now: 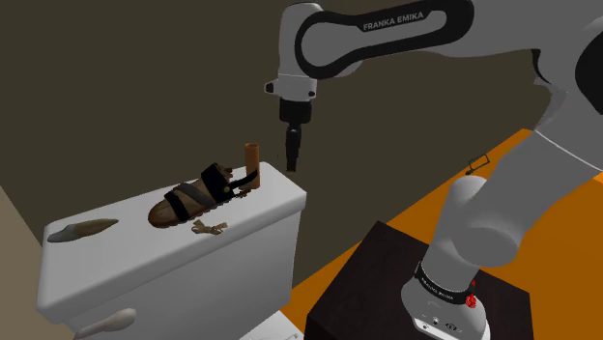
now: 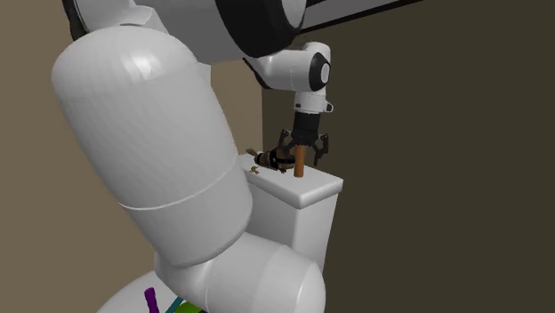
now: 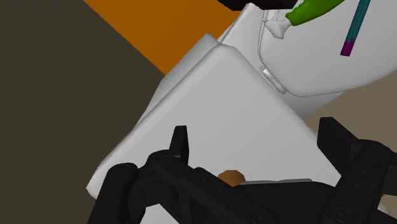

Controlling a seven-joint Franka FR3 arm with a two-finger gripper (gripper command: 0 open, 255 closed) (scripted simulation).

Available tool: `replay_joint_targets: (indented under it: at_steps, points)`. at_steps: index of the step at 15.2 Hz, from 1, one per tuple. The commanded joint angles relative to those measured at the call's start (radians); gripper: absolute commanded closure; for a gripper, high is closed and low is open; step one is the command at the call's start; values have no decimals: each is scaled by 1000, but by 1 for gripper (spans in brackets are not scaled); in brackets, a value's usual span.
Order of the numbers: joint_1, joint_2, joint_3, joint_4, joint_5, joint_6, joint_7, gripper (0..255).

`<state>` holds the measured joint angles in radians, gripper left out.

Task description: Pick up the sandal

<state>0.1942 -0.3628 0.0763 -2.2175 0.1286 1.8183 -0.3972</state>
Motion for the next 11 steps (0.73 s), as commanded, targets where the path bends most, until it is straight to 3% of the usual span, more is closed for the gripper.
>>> replay_joint_targets:
  at_steps: [1, 11]
  points:
    - [22, 52, 14, 33, 10, 42, -36, 0]
    - [121, 269, 93, 239, 37, 160, -196, 0]
